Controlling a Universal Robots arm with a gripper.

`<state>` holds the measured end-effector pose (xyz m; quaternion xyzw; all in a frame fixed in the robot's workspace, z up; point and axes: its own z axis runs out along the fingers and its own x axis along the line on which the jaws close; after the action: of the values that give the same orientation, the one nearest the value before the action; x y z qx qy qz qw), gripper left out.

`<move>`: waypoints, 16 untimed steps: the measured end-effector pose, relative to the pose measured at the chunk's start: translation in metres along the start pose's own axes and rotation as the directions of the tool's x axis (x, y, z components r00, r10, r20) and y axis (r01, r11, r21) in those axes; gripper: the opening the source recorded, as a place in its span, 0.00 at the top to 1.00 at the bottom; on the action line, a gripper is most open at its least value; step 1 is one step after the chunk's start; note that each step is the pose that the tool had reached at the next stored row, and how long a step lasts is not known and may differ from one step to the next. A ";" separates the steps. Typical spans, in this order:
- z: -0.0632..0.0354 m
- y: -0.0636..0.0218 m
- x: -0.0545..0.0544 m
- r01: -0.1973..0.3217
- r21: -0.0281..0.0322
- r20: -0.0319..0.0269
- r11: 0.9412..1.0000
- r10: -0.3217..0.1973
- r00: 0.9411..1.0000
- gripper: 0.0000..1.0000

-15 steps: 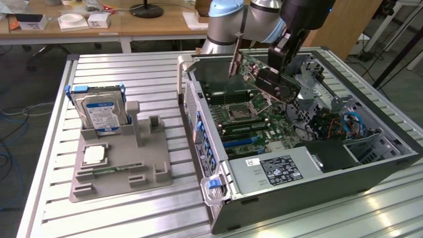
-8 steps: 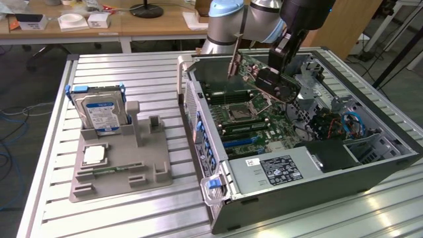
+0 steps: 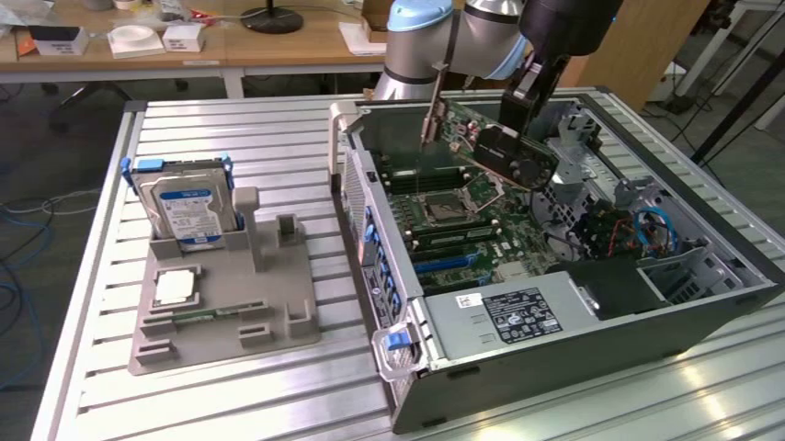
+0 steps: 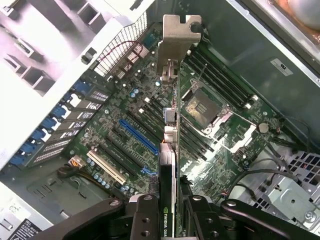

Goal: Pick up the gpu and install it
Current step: 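Insert the gpu into the slot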

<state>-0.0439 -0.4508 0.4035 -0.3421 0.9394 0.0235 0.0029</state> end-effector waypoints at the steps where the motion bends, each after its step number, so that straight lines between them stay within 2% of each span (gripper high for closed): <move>1: 0.0000 -0.0001 0.000 0.008 0.000 0.000 1.000 -0.008 1.000 0.74; 9: 0.0006 -0.0003 0.000 0.095 -0.002 -0.004 0.995 -0.095 0.995 0.74; 16: 0.0014 -0.0005 -0.001 0.182 -0.006 -0.006 0.983 -0.182 0.983 0.74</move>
<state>-0.0432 -0.4508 0.4022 -0.4267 0.9041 0.0243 0.0011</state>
